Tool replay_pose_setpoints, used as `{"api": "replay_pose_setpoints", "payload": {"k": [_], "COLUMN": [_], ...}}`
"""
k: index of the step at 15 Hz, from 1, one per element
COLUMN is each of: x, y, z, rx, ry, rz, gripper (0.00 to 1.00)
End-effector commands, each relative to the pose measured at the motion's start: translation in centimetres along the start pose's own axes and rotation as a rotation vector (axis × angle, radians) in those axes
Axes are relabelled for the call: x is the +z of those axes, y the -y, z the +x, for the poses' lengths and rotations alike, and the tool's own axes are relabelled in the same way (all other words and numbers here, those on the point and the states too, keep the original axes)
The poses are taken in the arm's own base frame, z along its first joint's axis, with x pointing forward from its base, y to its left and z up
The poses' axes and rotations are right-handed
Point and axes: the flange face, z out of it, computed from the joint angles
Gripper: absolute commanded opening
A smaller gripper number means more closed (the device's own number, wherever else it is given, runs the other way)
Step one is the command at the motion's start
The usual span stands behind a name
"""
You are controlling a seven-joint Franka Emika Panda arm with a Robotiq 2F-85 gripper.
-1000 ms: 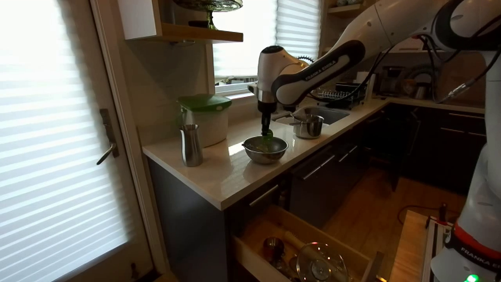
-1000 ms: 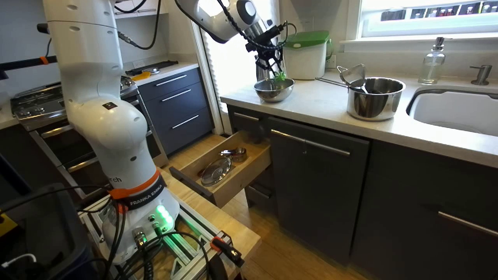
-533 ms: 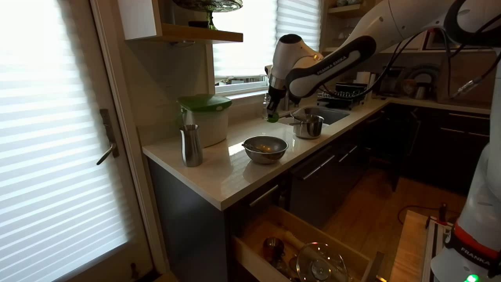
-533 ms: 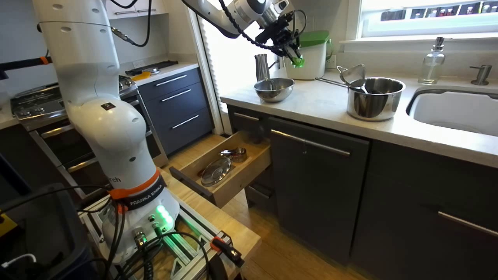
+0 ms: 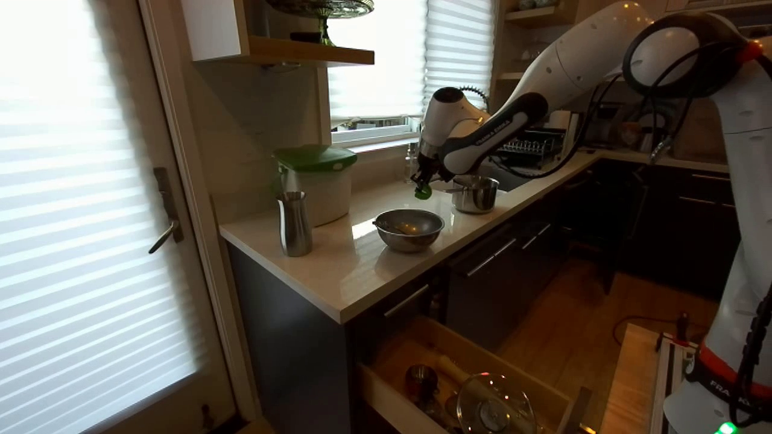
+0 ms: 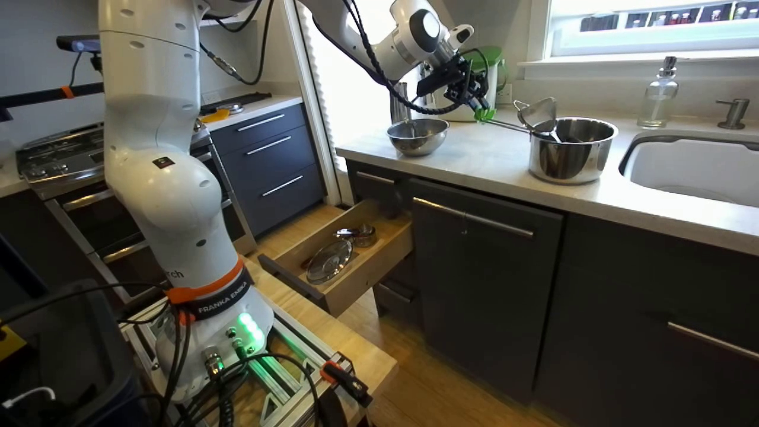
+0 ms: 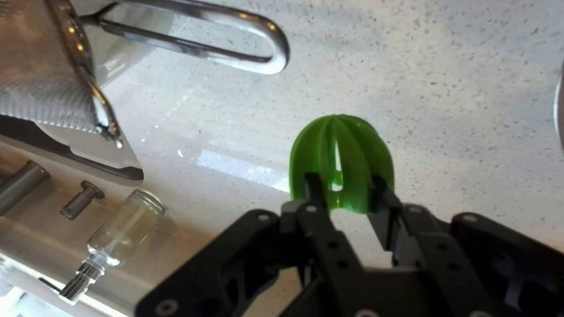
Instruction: Pick up the green object from the silver bowl and put it on the kitchen counter
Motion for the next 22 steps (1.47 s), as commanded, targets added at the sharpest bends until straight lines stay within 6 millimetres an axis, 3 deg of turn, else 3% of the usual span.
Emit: {"api": "replay_pose_setpoints", "payload": {"k": [1,6,7,8,11,14,22], "x": [3.3,5.6,5.8,5.8,5.1,1.7,-8.1], "y": [0.8,1.7,1.8,1.7,1.7,2.1,4.2], "z": [0.6,0.7,0.8,1.0,1.4,1.3,-1.8], "rx": [0.029,0.027,0.022,0.018,-0.008,-0.051,-0.253], "ry": [0.052,0.116,0.13,0.139,0.157,0.182,0.333], "rz": [0.041,0.115,0.122,0.122,0.114,0.089,-0.085], "gripper": [0.08,0.08,0.42,0.58,0.79,0.99,0.99]}}
